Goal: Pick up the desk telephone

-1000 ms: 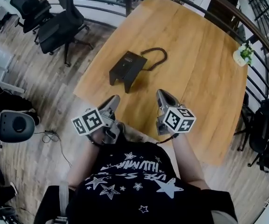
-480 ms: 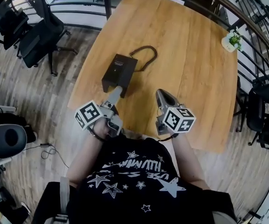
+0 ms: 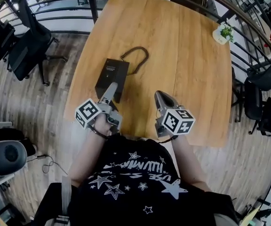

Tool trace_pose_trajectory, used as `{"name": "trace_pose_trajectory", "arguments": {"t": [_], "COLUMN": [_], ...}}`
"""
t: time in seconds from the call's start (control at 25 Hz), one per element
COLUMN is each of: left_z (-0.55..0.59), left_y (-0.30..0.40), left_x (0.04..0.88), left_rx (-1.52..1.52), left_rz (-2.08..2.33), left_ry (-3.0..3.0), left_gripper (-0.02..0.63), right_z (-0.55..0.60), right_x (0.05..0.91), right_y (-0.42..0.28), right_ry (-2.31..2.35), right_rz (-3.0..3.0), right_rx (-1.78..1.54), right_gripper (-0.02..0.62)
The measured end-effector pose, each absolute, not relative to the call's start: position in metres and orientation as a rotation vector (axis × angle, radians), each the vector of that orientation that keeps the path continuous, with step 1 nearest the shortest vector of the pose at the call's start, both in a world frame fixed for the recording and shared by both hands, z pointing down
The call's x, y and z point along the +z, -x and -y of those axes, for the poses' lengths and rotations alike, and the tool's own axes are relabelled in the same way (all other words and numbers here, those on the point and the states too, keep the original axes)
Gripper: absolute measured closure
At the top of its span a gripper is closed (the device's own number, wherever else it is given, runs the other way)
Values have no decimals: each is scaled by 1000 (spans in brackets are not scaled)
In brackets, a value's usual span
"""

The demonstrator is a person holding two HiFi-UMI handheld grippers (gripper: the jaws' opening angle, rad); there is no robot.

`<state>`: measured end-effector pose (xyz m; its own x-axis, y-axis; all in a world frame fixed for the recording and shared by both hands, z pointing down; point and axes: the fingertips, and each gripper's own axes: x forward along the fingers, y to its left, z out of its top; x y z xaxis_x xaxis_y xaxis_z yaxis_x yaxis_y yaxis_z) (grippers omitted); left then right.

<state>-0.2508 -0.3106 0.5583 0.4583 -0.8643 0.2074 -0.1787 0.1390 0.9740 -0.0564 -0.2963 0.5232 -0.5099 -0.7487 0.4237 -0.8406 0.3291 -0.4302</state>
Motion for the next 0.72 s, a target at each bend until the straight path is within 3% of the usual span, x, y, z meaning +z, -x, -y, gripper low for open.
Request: {"name": "trace_pose_trajectory", "arguments": {"t": [0.56, 0.72], "left_z": [334, 332], "left_y": [247, 248], "left_x": [573, 580], "left_rx": [-620, -592], "left_rz": [1019, 1044], "left_ry": [-1338, -1326], "left_gripper": [176, 232], "right_z": [292, 292], "right_x": [525, 525], "right_y": [48, 46], "right_ry": [-1507, -1513], "right_rz": [2399, 2402], "right_rx": [929, 926], "right_gripper": [595, 595]}}
